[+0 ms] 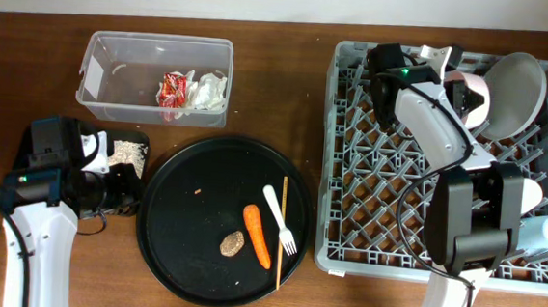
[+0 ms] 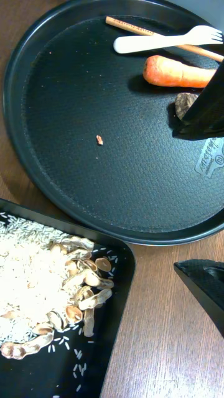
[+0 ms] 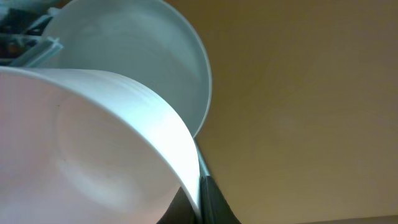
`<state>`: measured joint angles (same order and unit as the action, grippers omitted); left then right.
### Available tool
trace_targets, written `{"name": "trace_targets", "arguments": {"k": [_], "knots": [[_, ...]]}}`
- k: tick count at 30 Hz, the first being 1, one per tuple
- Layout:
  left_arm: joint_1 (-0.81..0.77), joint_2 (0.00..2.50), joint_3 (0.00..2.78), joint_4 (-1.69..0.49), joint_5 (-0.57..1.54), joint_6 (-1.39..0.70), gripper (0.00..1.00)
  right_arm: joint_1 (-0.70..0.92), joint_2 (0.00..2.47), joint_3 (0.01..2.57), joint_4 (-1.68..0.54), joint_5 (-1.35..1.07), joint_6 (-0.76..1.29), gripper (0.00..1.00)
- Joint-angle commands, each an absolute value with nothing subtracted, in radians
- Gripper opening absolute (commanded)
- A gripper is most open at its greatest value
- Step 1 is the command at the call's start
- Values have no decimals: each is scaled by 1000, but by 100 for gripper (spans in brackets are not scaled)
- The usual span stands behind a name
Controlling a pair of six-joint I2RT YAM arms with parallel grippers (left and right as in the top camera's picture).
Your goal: Sort waste into correct bins and load items into the dishwasher rack
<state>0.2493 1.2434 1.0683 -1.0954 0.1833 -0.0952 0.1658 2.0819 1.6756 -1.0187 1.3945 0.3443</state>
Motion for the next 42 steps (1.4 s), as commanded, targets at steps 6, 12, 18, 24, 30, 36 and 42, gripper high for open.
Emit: {"name": "trace_targets", "arguments": {"k": [6,12,18,24,30,36,42], "knots": [[253,1234,1080,-1093,200,-101,61,179,2088,1584,-990,1343,356,4],[253,1234,1080,-1093,205,-101,61,219,2087,1549,-982,1343,356,25],[253,1234,1080,-1092,205,-101,61,351,2078,1549,-1007,1341,356,78],[253,1234,1080,-1093,205,-101,61,358,1882,1549,-1147,1120,465,90],[253,1234,1080,-1093,205,-101,66,361,1608,1549,-1222,249,367,98],[253,1234,1080,-1093,205,-101,66,593,1592,1547,-1267,-166,218,98],[253,1234,1080,-1093,205,-101,66,834,1630,1417,-1156,-162,392,99]]}}
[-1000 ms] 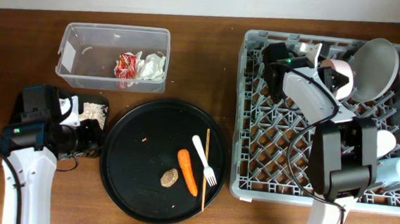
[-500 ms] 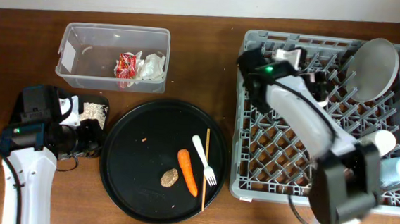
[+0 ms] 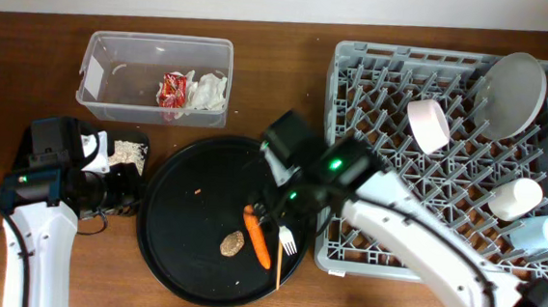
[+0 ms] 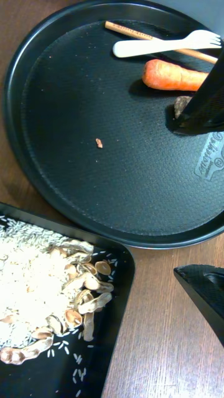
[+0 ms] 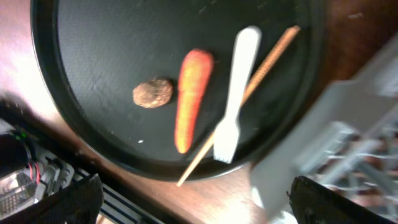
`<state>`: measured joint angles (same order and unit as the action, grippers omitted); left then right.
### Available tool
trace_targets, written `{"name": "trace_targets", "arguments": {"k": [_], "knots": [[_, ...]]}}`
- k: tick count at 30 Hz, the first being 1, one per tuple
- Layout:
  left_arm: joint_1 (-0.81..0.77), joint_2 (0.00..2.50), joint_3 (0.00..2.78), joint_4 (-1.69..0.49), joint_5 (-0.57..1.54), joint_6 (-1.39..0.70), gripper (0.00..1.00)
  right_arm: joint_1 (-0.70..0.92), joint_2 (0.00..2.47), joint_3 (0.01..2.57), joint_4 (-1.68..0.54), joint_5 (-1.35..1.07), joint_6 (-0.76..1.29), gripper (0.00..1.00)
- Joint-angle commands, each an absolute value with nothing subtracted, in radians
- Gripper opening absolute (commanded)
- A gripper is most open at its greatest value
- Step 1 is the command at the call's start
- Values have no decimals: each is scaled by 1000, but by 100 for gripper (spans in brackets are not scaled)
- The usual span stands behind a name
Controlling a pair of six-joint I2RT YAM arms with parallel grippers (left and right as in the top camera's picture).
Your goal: Sort waste into correct bins and load items into the dishwasher rack
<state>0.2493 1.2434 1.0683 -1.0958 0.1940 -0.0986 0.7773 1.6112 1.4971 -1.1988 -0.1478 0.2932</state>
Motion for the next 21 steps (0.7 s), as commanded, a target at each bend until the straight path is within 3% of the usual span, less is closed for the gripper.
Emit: {"name": "trace_targets", "arguments": {"k": [1,4,7,11,17,21], "knots": [[253,1234,1080,-1093,205,-101,66,854,1630,1369,-1124,-150,439,95],[217,1234,1080,-1093,239,-100,67,852,1629,1335,-1110,-64,514,95],[78,1236,1079,-1093,240,-97,71,795,1589,1341,-1116,-10,514,95],[-145,1277,1022,-1070,239,-110,71,600,1496,1341,-1163,-10,484,96],[-381,1483,884,-877,308,-141,71,443,1470,1341,-1225,-2,468,96],[-496,1657,883,-846,237,-142,70,430,1470,1341,-1231,13,468,96]]}}
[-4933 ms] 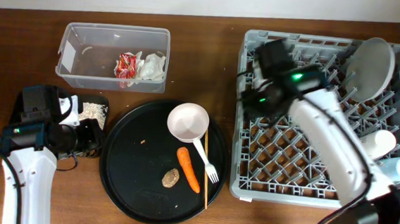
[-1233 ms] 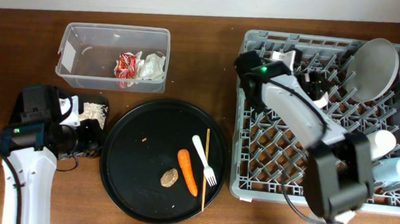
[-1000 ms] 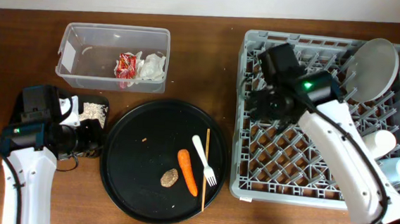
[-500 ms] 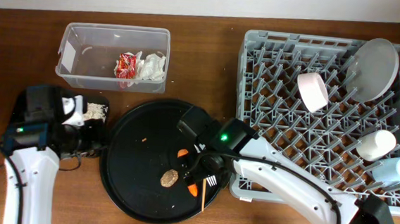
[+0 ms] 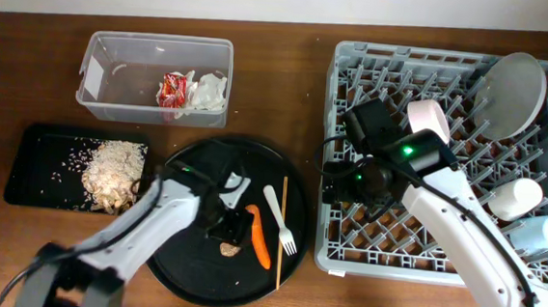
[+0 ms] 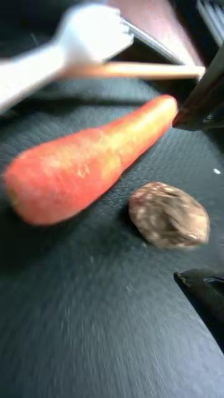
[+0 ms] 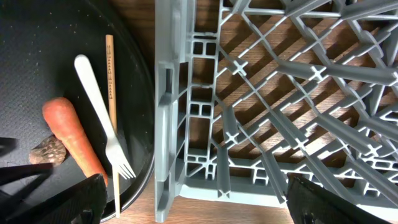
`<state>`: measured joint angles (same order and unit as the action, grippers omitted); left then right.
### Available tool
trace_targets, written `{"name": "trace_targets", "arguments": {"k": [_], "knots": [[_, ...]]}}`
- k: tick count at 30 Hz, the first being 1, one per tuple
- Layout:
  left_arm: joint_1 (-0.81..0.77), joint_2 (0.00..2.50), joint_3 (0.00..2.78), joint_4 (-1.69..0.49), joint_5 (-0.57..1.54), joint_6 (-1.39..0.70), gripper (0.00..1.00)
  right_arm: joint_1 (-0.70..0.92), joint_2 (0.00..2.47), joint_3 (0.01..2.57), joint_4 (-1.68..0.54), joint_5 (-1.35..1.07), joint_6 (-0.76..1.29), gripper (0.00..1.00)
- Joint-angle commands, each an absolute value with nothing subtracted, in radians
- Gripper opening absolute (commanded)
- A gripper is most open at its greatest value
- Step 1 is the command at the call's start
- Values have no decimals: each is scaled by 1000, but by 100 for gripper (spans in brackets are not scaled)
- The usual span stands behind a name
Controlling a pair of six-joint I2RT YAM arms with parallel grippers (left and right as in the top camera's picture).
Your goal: Sort waste into correct bins and load items into the dishwasher rack
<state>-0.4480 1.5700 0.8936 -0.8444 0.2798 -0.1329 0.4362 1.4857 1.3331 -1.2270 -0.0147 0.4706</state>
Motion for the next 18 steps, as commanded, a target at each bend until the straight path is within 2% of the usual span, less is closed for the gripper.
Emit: {"name": "trace_targets", "arguments": {"k": [1,4,7,9,11,14,18], "knots": [[-504,1681,883,-845,235,-143,69,430,1470,1341,-1231,13,468,96],[-509,1720,883,-846,219,-144,52,430,1470,1341,-1231,17,461,96],[-508,1720,884,-850,200,-146,14,430,1470,1341,-1231,17,461,96],[-507,1720,899,-875,149,-151,11,430,1470,1341,-1234,22,461,96],[-491,1701,977,-980,-9,-213,1,430,1470,1341,-1242,48,461,96],[-403,1598,1124,-1042,-77,-212,1,430,1470,1341,-1246,65,461,97],[-147,1510,1162,-1031,-162,-212,1,430,1470,1341,-1246,65,460,97]]}}
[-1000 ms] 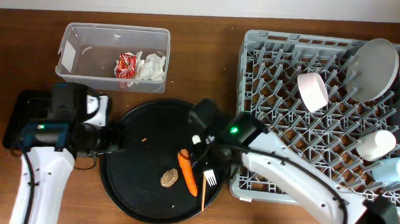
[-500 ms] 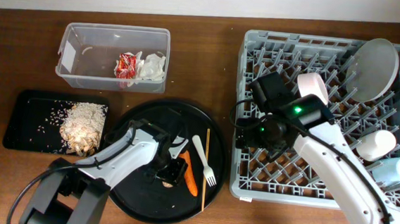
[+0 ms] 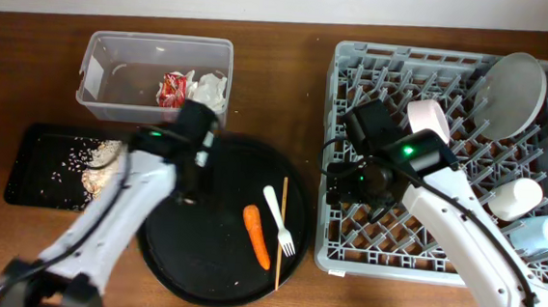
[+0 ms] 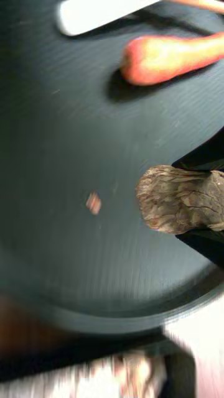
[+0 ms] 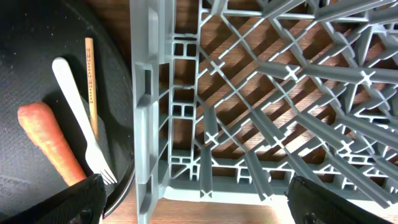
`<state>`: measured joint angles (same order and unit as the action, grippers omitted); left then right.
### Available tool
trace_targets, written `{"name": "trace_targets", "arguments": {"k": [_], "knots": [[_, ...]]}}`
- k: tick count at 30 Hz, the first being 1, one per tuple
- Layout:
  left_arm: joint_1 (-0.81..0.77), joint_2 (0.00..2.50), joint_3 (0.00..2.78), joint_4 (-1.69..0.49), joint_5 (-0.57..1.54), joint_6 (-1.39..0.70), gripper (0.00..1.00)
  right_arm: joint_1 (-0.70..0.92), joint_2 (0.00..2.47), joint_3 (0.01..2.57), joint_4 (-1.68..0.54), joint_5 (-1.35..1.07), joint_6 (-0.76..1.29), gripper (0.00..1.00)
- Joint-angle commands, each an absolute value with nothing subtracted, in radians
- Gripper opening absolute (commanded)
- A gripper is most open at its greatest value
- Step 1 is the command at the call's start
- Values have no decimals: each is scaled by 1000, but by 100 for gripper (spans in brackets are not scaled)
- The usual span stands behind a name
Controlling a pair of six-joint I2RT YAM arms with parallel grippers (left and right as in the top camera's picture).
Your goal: Sort waste into correct bins and load items into the dishwasher rack
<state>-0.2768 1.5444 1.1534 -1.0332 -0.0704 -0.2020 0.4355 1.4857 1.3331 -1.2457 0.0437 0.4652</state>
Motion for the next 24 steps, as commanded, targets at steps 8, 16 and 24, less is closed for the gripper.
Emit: {"name": "trace_targets", "arguments": {"k": [8,16,24], "knots": [[318,1537,1161,-824,-162,-224,6,430,1470,1341,-1261,65,461,97],[479,1586,1161,-794,68,-234,69,430,1470,1341,-1274,65,456,97],[9,1588,1160,-1006,274,-249,73,430,1470,1341,-1269,65,456,97]]}}
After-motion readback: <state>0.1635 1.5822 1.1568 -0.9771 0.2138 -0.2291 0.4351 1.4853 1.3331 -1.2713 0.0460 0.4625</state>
